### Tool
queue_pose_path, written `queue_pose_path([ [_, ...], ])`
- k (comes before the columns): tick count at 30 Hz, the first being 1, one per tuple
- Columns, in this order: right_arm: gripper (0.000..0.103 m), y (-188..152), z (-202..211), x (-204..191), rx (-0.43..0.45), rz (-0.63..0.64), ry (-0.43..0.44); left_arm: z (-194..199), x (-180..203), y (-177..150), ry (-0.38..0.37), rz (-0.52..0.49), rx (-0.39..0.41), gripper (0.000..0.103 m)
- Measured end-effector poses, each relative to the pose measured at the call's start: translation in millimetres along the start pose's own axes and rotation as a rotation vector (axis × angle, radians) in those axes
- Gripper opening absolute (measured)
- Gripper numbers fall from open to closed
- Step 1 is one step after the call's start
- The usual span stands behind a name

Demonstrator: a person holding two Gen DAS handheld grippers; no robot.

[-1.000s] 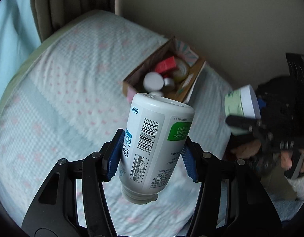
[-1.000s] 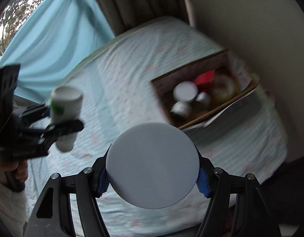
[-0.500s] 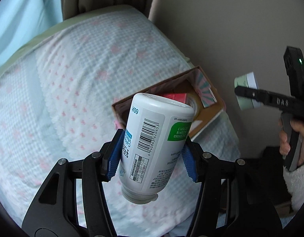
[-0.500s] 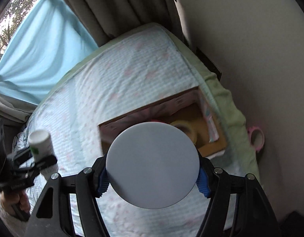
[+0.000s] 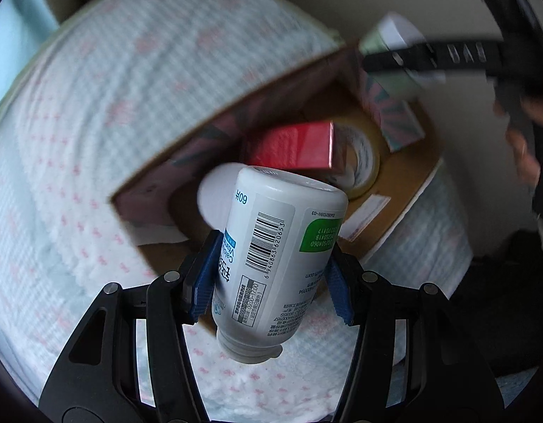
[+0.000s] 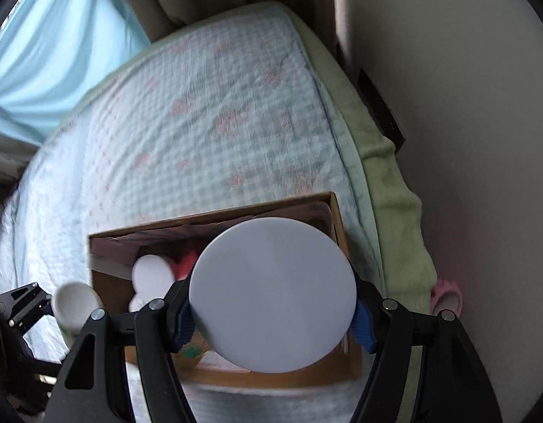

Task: Organize rigid objects

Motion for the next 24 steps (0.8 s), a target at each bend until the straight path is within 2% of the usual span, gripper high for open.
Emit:
queue_pose_path([
  [5,0.066,1,-30,3,-0.038,0.053,-0.013,-36,17,-6,0.049,-0.065,-0.080,0.052],
  [12,0.066,-1,-47,-4,-0.066,0.133,-0.064,-48,21,-3,0.083,-0.072,-0.091,0.054],
  [14,0.076,-2,-48,-7,-0.067,0.146,-0.047,-43,24,0,0.080,-0.074,-0.081,0.077],
  [15,0.098,-2,-48,-9,-0.070,0.147,-0.006,-40,26,1,0.083,-0.078,-0.071,0.102],
  [16,0.103,-3,-46,-11,-0.072,0.142,0.028,-36,27,1,0.093,-0.084,-0.054,0.103],
  [20,0.103,1,-27,-8,0.001,0.119,0.007,-25,30,4,0.083,-0.084,-0.034,0.103],
  [24,0.103,-4,-17,1,0.019,0.051,0.012,-19,32,-1,0.082,-0.087,-0.031,0.103],
])
Point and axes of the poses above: each gripper's, at about its wrist camera, not at the fingertips, and z roughly against the way its jaws point, x to its right, y to its top, the point moved 5 cm from there along -z, roughly the way its jaws point, and after that the axes turned 5 degrees about y, right-handed, at the moved point
